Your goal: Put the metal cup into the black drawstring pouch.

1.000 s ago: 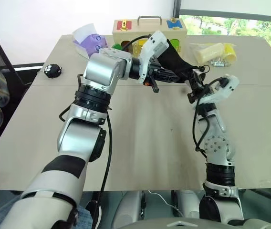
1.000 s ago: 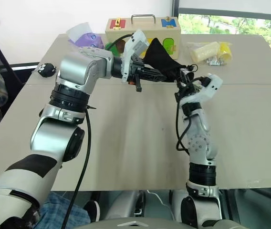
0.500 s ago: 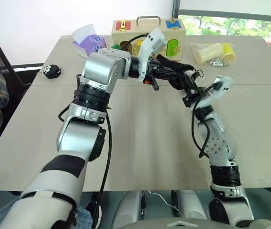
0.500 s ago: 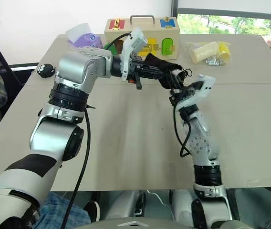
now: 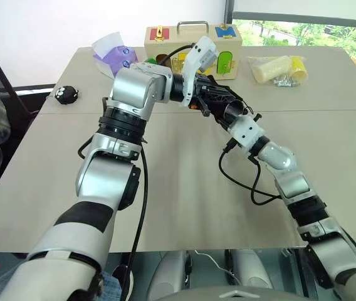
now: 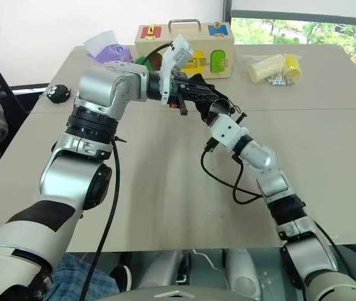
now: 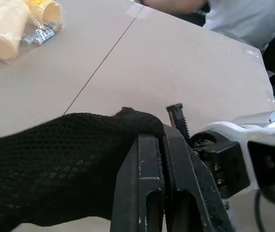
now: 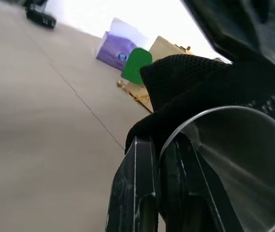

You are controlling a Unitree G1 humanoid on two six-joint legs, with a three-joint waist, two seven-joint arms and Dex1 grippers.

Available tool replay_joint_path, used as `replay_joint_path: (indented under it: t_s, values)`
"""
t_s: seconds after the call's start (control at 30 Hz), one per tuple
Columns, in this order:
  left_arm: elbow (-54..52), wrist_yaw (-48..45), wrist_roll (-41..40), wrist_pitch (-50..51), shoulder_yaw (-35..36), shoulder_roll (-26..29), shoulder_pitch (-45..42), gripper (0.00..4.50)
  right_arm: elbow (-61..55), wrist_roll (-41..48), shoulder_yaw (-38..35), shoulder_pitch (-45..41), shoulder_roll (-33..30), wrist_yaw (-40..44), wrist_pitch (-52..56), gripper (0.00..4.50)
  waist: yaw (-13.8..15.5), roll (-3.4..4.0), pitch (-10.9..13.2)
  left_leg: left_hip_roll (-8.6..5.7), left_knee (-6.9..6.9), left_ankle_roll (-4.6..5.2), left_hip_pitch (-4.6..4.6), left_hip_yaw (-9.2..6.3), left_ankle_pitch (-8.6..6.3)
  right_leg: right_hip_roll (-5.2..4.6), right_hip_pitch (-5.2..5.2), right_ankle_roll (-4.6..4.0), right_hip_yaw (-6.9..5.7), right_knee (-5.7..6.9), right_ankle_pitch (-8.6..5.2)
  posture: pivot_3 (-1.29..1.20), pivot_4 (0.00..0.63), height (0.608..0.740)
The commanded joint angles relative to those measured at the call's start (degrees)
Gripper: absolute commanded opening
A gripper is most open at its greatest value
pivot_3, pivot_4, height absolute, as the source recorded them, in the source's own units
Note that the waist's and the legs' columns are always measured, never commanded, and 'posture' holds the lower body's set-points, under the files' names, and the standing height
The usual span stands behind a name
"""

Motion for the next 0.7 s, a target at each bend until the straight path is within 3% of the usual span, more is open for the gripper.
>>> replay_joint_path:
  t_s: [0.03,0.27,0.5,0.7]
  values:
    - [-3.43,1.3,-3.6,1.88,3.19,-1.52,-1.47,0.0,1.6,-5.36,1.63,-3.52,-3.56,1.78,1.01,0.07,0.12,0.0,0.0,0.0,0.0,0.0,0.0,0.0,0.0,-0.01,0.0,0.0,0.0,0.0,0.0,0.0,0.15,0.71]
    - [-6.19,4.2,-5.12,4.28,3.94,-3.02,1.42,0.0,1.23,-6.93,2.84,-4.98,-6.66,6.68,0.85,0.07,-0.06,0.0,0.0,0.0,-0.01,0.0,-0.02,-0.02,0.0,-0.02,-0.01,0.0,0.01,-0.04,0.0,0.0,0.15,0.71]
    - [-8.17,6.2,-6.24,5.1,4.1,-3.77,3.13,0.0,1.94,-7.49,8.24,-6.28,-9.75,17.61,-5.36,0.07,-0.05,0.0,0.0,-0.01,0.0,0.0,-0.02,-0.02,0.0,-0.02,-0.01,0.0,0.02,-0.03,0.0,0.0,0.15,0.71]
    - [-9.4,8.43,-7.37,6.13,5.41,-3.83,3.69,0.0,2.45,-2.29,3.97,-7.09,-8.16,19.51,0.24,0.07,0.06,-0.01,0.0,0.0,0.01,-0.02,-0.02,-0.03,0.01,-0.04,-0.01,0.0,0.01,-0.01,0.0,0.0,0.15,0.71]
